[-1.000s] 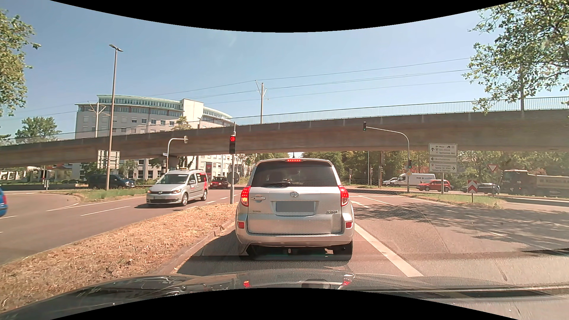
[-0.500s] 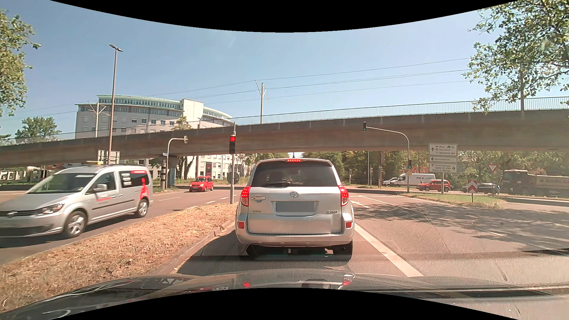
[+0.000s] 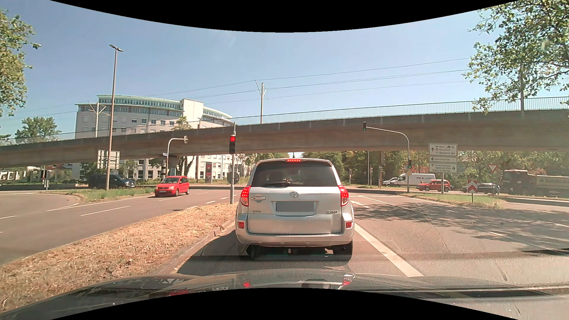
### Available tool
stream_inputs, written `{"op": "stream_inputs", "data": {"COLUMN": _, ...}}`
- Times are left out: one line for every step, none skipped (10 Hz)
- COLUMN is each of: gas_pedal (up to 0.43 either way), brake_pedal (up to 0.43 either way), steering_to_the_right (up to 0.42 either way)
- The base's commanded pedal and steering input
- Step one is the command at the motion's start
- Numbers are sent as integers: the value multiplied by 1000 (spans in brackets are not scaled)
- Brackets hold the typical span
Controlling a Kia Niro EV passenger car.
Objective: Follow the waypoints while adhering to traffic rules and regulations
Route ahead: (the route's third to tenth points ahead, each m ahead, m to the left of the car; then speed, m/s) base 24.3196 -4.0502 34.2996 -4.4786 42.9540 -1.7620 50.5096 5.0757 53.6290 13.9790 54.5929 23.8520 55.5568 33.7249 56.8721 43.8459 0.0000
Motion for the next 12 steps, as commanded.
{"op": "stream_inputs", "data": {"gas_pedal": 0, "brake_pedal": 226, "steering_to_the_right": 0}}
{"op": "stream_inputs", "data": {"gas_pedal": 0, "brake_pedal": 226, "steering_to_the_right": 0}}
{"op": "stream_inputs", "data": {"gas_pedal": 0, "brake_pedal": 220, "steering_to_the_right": -1}}
{"op": "stream_inputs", "data": {"gas_pedal": 0, "brake_pedal": 226, "steering_to_the_right": 0}}
{"op": "stream_inputs", "data": {"gas_pedal": 0, "brake_pedal": 226, "steering_to_the_right": -1}}
{"op": "stream_inputs", "data": {"gas_pedal": 0, "brake_pedal": 220, "steering_to_the_right": -1}}
{"op": "stream_inputs", "data": {"gas_pedal": 0, "brake_pedal": 226, "steering_to_the_right": -1}}
{"op": "stream_inputs", "data": {"gas_pedal": 0, "brake_pedal": 226, "steering_to_the_right": -1}}
{"op": "stream_inputs", "data": {"gas_pedal": 0, "brake_pedal": 226, "steering_to_the_right": 0}}
{"op": "stream_inputs", "data": {"gas_pedal": 0, "brake_pedal": 226, "steering_to_the_right": 0}}
{"op": "stream_inputs", "data": {"gas_pedal": 0, "brake_pedal": 226, "steering_to_the_right": -1}}
{"op": "stream_inputs", "data": {"gas_pedal": 0, "brake_pedal": 226, "steering_to_the_right": -1}}
